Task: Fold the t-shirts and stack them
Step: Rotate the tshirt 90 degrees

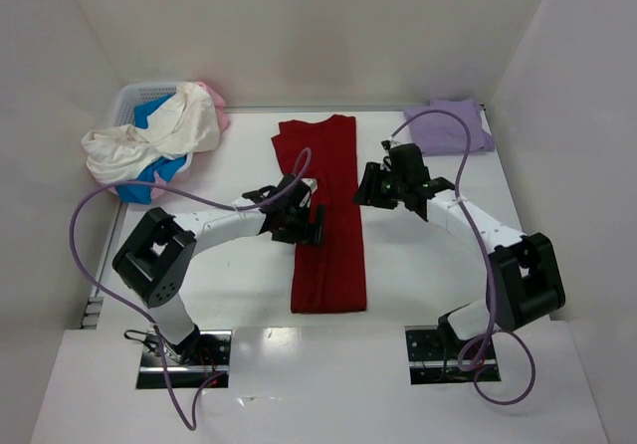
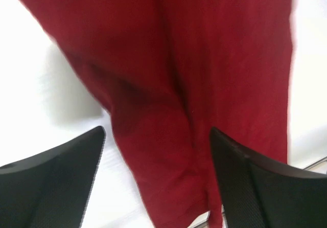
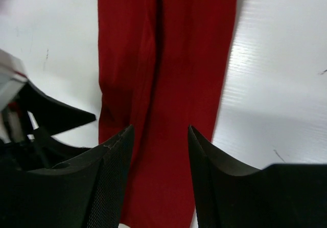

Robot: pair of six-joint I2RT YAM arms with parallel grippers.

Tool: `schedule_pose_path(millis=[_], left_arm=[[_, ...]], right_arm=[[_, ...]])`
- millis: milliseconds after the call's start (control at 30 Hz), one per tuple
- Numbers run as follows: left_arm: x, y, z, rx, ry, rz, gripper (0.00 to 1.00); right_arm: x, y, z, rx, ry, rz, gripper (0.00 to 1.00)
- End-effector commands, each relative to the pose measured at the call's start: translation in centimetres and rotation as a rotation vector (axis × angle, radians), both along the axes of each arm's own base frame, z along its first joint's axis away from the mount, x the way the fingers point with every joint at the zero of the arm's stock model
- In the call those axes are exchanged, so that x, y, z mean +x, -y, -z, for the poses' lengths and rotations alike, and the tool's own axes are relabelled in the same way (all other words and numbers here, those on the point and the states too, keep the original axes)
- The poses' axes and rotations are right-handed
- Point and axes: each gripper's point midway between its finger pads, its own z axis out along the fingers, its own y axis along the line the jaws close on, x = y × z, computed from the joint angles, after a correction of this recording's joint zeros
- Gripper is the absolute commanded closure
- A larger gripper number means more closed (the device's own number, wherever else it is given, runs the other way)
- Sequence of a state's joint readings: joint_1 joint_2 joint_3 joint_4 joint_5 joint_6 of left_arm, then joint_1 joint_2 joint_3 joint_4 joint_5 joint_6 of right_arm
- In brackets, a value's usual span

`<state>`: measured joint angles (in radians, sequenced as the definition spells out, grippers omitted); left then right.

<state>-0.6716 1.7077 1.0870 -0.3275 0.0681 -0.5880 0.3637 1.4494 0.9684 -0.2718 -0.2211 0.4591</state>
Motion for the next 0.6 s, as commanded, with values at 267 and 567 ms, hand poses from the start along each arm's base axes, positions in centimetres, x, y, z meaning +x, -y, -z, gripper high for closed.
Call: schedule_pose_path(millis=[267,567], left_arm=[[-6.0,-1.2,1.6,-0.027,-0.156,-0.020,0.38],[-9.1,-3.2,3.4,0.026,-0.253,-0.066,0.77]], right_arm=[[-0.9,-4.3,1.6,0.049,-0.013,-0.077,0.48],[-0.9,-4.8,4.1,0.011,-0.060,-0.080,0.49]])
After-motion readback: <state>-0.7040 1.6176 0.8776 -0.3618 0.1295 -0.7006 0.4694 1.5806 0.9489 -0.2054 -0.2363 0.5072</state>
